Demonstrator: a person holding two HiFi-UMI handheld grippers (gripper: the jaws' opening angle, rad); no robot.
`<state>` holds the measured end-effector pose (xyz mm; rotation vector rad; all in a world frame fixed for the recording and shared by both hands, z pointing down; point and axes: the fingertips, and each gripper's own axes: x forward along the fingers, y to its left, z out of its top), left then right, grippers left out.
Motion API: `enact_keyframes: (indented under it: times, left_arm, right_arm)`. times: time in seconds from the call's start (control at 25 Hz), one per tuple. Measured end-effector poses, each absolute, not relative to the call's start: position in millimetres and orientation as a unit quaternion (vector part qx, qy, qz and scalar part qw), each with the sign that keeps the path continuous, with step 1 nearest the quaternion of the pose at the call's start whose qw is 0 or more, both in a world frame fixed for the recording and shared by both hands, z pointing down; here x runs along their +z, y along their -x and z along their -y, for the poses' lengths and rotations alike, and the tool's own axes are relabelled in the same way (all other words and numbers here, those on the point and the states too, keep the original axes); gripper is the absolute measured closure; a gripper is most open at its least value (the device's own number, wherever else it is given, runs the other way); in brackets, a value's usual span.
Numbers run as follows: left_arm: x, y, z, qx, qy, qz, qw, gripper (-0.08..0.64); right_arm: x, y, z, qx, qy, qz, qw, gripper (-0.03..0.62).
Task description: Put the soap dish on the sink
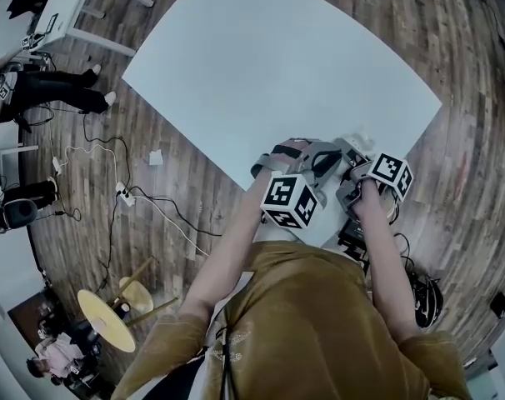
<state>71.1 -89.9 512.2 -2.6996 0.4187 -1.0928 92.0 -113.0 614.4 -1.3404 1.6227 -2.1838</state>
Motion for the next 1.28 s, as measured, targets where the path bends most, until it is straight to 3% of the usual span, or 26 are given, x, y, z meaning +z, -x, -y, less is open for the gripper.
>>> enact_keyframes:
  times: [0.2, 0.36, 0.72, 1.28]
  left_arm:
    - [534.4, -65.1, 62.9, -0.430, 0.895, -0.026, 0.116, 0.391]
    - [548.0, -60.0, 58.5, -0.470, 0.871, 0.026, 0.141, 0.333]
    - [574.8, -58.5, 53.4, -0.528, 0.810, 0.094, 0.237, 0.347]
    - [576.7, -64.3, 55.6, -0.529, 0.813, 0.077, 0.229, 0.350]
  right_arm:
    - [613.8, -89.6, 116.3, -0.718, 0.437, -0.539, 0.054, 0.350]
    - [613.1, -90.6, 116.1, -0.717, 0.436, -0.541, 0.055, 0.350]
    - [613.8, -75.5, 117.9, -0.723, 0.425, -0.542, 0.059, 0.350]
    - [612.0, -87.8, 114.6, -0.722, 0.411, -0.554, 0.054, 0.350]
